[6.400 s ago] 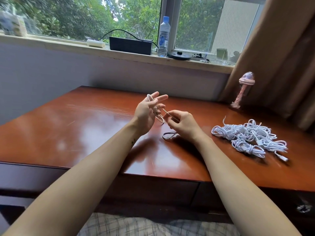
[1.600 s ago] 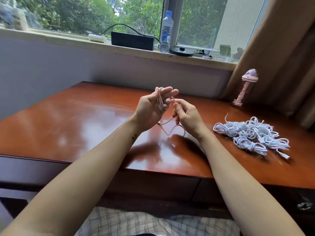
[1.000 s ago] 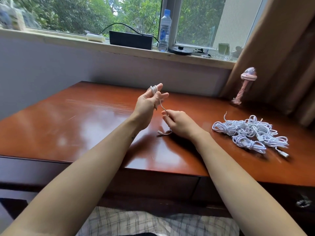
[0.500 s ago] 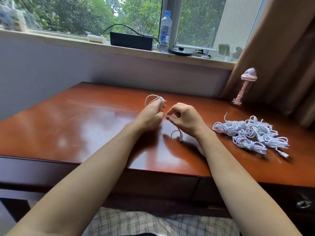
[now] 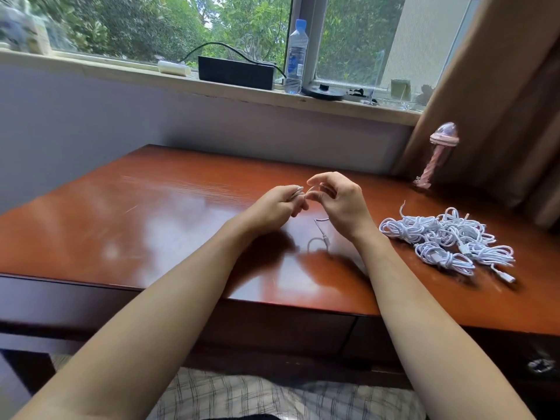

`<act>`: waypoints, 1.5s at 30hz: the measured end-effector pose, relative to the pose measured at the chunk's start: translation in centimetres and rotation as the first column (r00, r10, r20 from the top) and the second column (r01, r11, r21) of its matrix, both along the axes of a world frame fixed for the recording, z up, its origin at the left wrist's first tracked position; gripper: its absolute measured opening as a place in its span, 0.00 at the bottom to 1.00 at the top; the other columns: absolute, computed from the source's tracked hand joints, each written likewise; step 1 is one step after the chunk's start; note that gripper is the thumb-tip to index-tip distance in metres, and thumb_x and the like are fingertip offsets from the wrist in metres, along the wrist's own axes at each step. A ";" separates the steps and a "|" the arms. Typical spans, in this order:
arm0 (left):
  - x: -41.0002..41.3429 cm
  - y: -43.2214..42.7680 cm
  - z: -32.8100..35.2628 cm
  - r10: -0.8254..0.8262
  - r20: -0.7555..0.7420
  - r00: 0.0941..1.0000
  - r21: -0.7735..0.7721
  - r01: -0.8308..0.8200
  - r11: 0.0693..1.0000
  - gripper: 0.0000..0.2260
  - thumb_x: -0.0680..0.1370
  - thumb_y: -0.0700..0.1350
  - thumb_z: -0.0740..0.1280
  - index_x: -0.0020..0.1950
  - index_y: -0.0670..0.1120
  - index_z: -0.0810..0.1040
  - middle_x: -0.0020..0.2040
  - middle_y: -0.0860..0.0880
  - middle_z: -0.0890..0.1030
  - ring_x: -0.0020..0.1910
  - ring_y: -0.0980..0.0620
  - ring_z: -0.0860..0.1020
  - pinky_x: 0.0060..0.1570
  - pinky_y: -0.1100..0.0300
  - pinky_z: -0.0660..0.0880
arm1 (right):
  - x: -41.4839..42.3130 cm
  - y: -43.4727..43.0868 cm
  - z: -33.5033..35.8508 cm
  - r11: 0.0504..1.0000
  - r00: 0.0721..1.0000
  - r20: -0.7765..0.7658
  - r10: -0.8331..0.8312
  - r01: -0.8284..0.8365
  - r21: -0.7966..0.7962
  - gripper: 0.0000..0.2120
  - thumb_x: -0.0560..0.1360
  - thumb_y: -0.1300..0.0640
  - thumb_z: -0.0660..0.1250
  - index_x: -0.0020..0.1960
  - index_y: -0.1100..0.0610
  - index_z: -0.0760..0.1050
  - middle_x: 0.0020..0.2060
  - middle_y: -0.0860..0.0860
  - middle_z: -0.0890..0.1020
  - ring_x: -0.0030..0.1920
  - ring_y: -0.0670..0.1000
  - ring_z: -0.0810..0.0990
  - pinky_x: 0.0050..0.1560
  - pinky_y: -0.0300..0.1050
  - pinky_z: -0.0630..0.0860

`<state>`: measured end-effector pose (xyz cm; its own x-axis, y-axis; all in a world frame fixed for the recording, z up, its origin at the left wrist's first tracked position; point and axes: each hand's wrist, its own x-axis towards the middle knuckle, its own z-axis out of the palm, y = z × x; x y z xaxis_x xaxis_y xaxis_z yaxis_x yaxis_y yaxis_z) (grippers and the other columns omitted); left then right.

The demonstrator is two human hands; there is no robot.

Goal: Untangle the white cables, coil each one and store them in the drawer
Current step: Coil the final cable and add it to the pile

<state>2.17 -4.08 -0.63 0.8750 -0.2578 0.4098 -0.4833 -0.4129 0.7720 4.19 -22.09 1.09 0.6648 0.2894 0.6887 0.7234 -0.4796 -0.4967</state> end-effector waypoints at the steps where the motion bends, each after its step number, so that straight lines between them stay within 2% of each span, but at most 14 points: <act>1: -0.1 -0.1 0.1 -0.021 -0.040 0.999 -0.064 0.018 0.998 0.12 0.85 0.39 0.59 0.43 0.46 0.76 0.35 0.52 0.73 0.33 0.59 0.70 0.37 0.64 0.68 | -0.1 -0.1 0.0 1.000 0.999 -0.038 0.016 -0.015 0.025 0.09 0.74 0.63 0.75 0.53 0.56 0.82 0.48 0.53 0.84 0.49 0.51 0.84 0.55 0.44 0.79; 7: -1.3 -0.6 1.5 -0.090 -0.129 0.988 -0.222 0.060 0.973 0.11 0.84 0.34 0.56 0.45 0.40 0.75 0.31 0.49 0.69 0.26 0.60 0.66 0.27 0.68 0.61 | 0.3 -0.8 0.1 0.995 0.998 -0.062 -0.032 0.038 0.097 0.05 0.77 0.62 0.72 0.50 0.54 0.85 0.46 0.53 0.83 0.42 0.40 0.80 0.46 0.33 0.73; 9: -1.3 -0.5 1.7 -0.132 -0.146 0.980 -0.268 0.089 0.959 0.11 0.83 0.38 0.58 0.42 0.45 0.75 0.31 0.50 0.69 0.28 0.56 0.64 0.28 0.63 0.57 | 0.4 -0.8 0.1 0.992 0.995 -0.095 -0.014 0.026 0.123 0.04 0.77 0.60 0.73 0.50 0.54 0.85 0.46 0.53 0.84 0.41 0.39 0.80 0.46 0.36 0.74; 11: -1.1 -0.4 1.7 -0.193 -0.169 0.967 -0.397 0.112 0.911 0.12 0.82 0.39 0.58 0.40 0.46 0.75 0.31 0.50 0.70 0.31 0.52 0.63 0.33 0.57 0.53 | 0.4 -0.7 0.0 0.987 0.990 -0.136 0.023 0.000 0.163 0.02 0.78 0.55 0.73 0.49 0.51 0.85 0.44 0.52 0.86 0.40 0.44 0.80 0.45 0.43 0.76; 15: -1.5 -0.6 2.3 -0.337 -0.205 0.919 -0.654 0.127 0.745 0.12 0.83 0.34 0.52 0.42 0.41 0.70 0.29 0.52 0.70 0.30 0.54 0.63 0.32 0.62 0.58 | 0.1 -0.7 -0.1 0.988 0.981 -0.183 0.066 -0.038 0.152 0.04 0.79 0.51 0.71 0.46 0.47 0.83 0.31 0.52 0.81 0.32 0.46 0.75 0.39 0.45 0.73; 18: -1.9 -0.5 2.6 -0.430 -0.214 0.877 -0.702 0.168 0.692 0.09 0.80 0.37 0.54 0.42 0.42 0.69 0.31 0.50 0.67 0.30 0.55 0.62 0.35 0.58 0.53 | 0.2 -0.5 -0.2 0.992 0.972 -0.229 0.059 -0.032 0.123 0.07 0.81 0.50 0.69 0.44 0.45 0.82 0.28 0.48 0.77 0.31 0.48 0.72 0.38 0.45 0.71; 20: -2.0 -0.5 2.5 -0.466 -0.210 0.860 -0.702 0.199 0.684 0.07 0.78 0.39 0.56 0.42 0.43 0.69 0.32 0.49 0.66 0.31 0.53 0.60 0.38 0.56 0.50 | -0.1 -0.2 -0.1 0.983 0.958 -0.268 0.101 -0.054 0.175 0.05 0.81 0.50 0.68 0.48 0.47 0.83 0.31 0.46 0.78 0.32 0.47 0.73 0.38 0.45 0.71; 22: -2.0 -0.6 2.4 -0.479 -0.221 0.850 -0.699 0.205 0.685 0.08 0.80 0.39 0.54 0.41 0.43 0.69 0.31 0.49 0.66 0.32 0.52 0.58 0.37 0.56 0.50 | -0.7 -0.2 0.4 0.974 0.937 -0.318 0.146 -0.080 0.211 0.08 0.81 0.51 0.67 0.55 0.52 0.83 0.35 0.41 0.81 0.35 0.41 0.75 0.41 0.38 0.72; 24: -2.0 -0.6 2.4 -0.491 -0.225 0.842 -0.700 0.211 0.682 0.10 0.80 0.39 0.54 0.41 0.43 0.69 0.30 0.49 0.65 0.32 0.49 0.54 0.36 0.56 0.50 | -1.4 -0.2 0.8 0.974 0.915 -0.365 0.174 -0.105 0.201 0.09 0.82 0.53 0.67 0.57 0.56 0.83 0.33 0.37 0.82 0.34 0.35 0.76 0.39 0.29 0.70; 27: -1.9 -0.4 2.5 -0.515 -0.225 0.827 -0.724 0.212 0.656 0.10 0.80 0.39 0.54 0.39 0.43 0.69 0.30 0.49 0.63 0.33 0.49 0.52 0.32 0.57 0.53 | -1.8 -0.4 1.0 0.973 0.888 -0.412 0.203 -0.135 0.189 0.10 0.82 0.52 0.67 0.57 0.55 0.83 0.29 0.36 0.79 0.30 0.35 0.73 0.34 0.28 0.67; 31: -1.6 -0.1 2.4 -0.487 -0.270 0.830 -0.743 0.142 0.654 0.13 0.82 0.40 0.53 0.40 0.44 0.70 0.30 0.50 0.66 0.27 0.55 0.60 0.29 0.62 0.58 | -2.1 -0.3 1.2 0.969 0.875 -0.433 0.216 -0.137 0.207 0.12 0.80 0.57 0.70 0.60 0.62 0.82 0.29 0.37 0.80 0.30 0.35 0.75 0.33 0.27 0.67; 36: -1.2 -0.5 2.0 -0.393 -0.278 0.877 -0.751 0.056 0.657 0.13 0.83 0.36 0.53 0.42 0.42 0.71 0.31 0.51 0.72 0.28 0.57 0.69 0.31 0.67 0.65 | -2.6 0.1 1.3 0.950 0.850 -0.453 0.267 -0.155 0.269 0.12 0.80 0.62 0.69 0.61 0.67 0.80 0.26 0.38 0.79 0.27 0.36 0.75 0.31 0.26 0.68; 41: -0.8 -1.4 1.6 -0.206 -0.286 0.936 -0.694 -0.055 0.717 0.14 0.85 0.35 0.54 0.42 0.42 0.73 0.32 0.49 0.72 0.29 0.57 0.68 0.31 0.69 0.65 | -2.8 0.5 1.3 0.926 0.840 -0.452 0.301 -0.143 0.350 0.13 0.79 0.65 0.69 0.62 0.71 0.79 0.23 0.39 0.77 0.24 0.37 0.74 0.30 0.26 0.69; 45: -1.0 -2.1 1.4 -0.058 -0.218 0.974 -0.620 -0.092 0.779 0.14 0.86 0.37 0.54 0.42 0.43 0.72 0.33 0.48 0.70 0.26 0.58 0.65 0.28 0.67 0.62 | -2.6 0.7 1.3 0.916 0.835 -0.461 0.301 -0.117 0.384 0.14 0.79 0.64 0.69 0.62 0.70 0.79 0.23 0.39 0.78 0.25 0.37 0.74 0.30 0.26 0.69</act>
